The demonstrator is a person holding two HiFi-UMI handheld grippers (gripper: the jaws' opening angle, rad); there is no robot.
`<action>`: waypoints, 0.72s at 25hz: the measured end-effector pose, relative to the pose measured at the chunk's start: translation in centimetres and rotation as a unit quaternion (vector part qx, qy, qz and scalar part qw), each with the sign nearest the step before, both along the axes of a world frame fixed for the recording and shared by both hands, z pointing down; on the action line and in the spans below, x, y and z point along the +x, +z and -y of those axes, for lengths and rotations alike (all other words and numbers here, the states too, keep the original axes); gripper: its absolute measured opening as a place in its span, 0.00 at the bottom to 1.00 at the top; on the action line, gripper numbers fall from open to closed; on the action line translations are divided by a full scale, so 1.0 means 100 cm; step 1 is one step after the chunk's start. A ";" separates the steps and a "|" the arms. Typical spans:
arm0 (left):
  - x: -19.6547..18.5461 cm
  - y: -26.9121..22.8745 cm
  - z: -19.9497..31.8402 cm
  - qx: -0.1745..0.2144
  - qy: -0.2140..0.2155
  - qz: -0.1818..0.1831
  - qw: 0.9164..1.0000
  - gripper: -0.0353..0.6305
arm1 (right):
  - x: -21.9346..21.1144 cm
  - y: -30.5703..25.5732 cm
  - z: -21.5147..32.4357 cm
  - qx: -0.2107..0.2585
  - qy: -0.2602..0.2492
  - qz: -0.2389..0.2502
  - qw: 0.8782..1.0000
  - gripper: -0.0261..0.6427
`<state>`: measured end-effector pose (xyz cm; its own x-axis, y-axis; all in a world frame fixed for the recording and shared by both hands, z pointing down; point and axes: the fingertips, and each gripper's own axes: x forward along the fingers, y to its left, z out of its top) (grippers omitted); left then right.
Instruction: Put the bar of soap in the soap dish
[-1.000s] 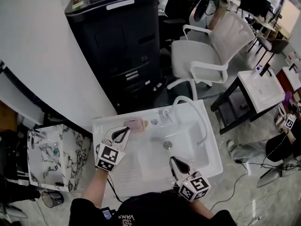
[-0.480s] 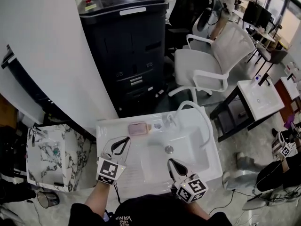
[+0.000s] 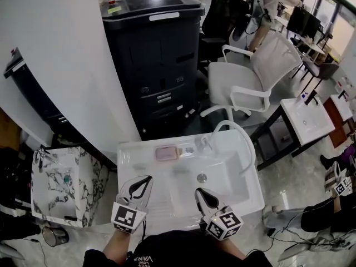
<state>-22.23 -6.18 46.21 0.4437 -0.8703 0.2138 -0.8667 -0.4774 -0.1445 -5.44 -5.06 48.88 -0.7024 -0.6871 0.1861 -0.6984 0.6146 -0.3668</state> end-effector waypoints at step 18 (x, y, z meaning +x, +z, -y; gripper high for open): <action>-0.010 -0.006 -0.056 -0.002 0.002 -0.053 0.999 0.13 | -0.018 0.000 -0.029 0.010 0.005 -0.018 1.000 0.03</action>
